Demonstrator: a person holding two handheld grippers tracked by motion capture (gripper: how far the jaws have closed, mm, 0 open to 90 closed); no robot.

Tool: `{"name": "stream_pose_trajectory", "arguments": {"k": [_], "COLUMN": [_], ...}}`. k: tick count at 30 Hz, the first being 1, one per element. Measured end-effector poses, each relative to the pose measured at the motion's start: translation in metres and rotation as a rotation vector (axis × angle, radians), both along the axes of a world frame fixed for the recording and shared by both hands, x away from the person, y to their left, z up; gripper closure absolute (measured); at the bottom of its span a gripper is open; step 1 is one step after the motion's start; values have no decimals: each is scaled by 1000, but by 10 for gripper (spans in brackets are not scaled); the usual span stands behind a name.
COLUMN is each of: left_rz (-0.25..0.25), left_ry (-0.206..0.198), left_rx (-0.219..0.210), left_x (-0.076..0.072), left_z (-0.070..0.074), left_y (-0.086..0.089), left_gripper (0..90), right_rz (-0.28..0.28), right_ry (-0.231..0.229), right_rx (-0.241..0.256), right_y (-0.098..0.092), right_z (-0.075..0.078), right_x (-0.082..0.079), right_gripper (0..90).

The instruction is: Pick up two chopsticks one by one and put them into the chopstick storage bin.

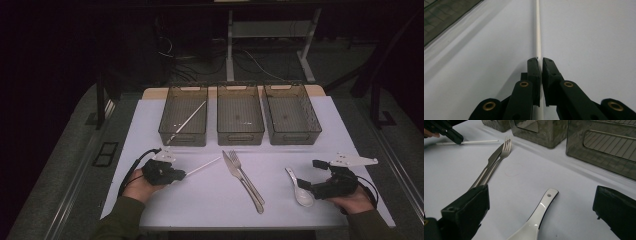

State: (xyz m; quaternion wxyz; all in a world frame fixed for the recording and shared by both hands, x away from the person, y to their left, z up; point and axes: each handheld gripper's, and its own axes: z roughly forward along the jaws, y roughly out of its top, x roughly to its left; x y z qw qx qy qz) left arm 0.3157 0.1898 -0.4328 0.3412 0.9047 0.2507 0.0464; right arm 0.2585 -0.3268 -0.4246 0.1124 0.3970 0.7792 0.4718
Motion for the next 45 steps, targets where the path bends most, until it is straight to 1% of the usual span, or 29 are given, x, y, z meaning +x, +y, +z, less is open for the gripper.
{"name": "stream_pose_trajectory", "arguments": {"k": [2,3,5,6,7,8,9,11,15,19,21,25,26,28,29,31,34,36,38,40,41,42,43,44,45], "left_rz": [6,4,20,17,13,19,13,26,42,55,57,63,76,86,99,110,139,155,166,175,183,184,198,217,225], "left_ry": [-5,-7,-4,-8,-7,-6,-12,-11,-13,-32,-32,-50,-55,-57,-61,-69,-72,-82,-92,-106,-105,-115,-121,-116,-108], "left_rx": [6,1,-12,-15,-14,-10,-8,-20,-45,-43,-47,-54,-57,-83,-86,-87,-85,-102,-101,-88,-87,-79,-61,-50,-38], "left_x": [0,1,0,0,0,-1,0,0,6,16,24,42,47,60,66,79,98,111,125,138,145,152,159,165,170], "left_z": [2,4,8,10,13,15,17,22,34,50,58,78,83,93,97,104,116,123,131,135,136,135,133,129,125], "left_y": [0,0,-2,-3,-4,-5,-6,-8,-10,-14,-17,-20,-20,-19,-18,-16,-15,-14,-14,-17,-18,-19,-20,-20,-20], "left_gripper": [848,848,847,847,847,847,847,847,847,847,847,850,851,851,851,851,851,851,851,851,850,850,850,850,850], "right_rz": [0,0,-1,-2,-2,-2,-2,-3,-7,-8,-8,-10,-10,-9,-8,-9,-8,-8,-7,-5,-4,-4,-3,-2,-3], "right_ry": [0,0,2,1,1,2,1,1,3,5,7,8,8,9,8,10,10,11,11,11,11,11,11,10,10], "right_rx": [0,-1,0,-1,0,-1,-1,-1,2,4,5,7,7,6,5,7,7,7,8,9,9,10,10,10,11], "right_y": [0,0,0,0,0,0,0,0,0,-1,-1,-1,-1,-1,-1,-2,-2,-2,-2,-2,-2,-1,-2,-2,-2], "right_z": [0,0,0,0,0,0,0,0,-1,-1,-1,-1,-1,-2,-2,-2,-2,-2,-3,-3,-2,-3,-2,-2,-2], "right_x": [0,0,0,0,0,0,0,0,1,1,1,1,2,2,2,2,2,2,3,2,2,2,2,2,2], "right_gripper": [7,7,7,7,7,7,7,7,7,7,7,8,7,7,7,7,7,7,7,7,7,7,7,7,7]}}
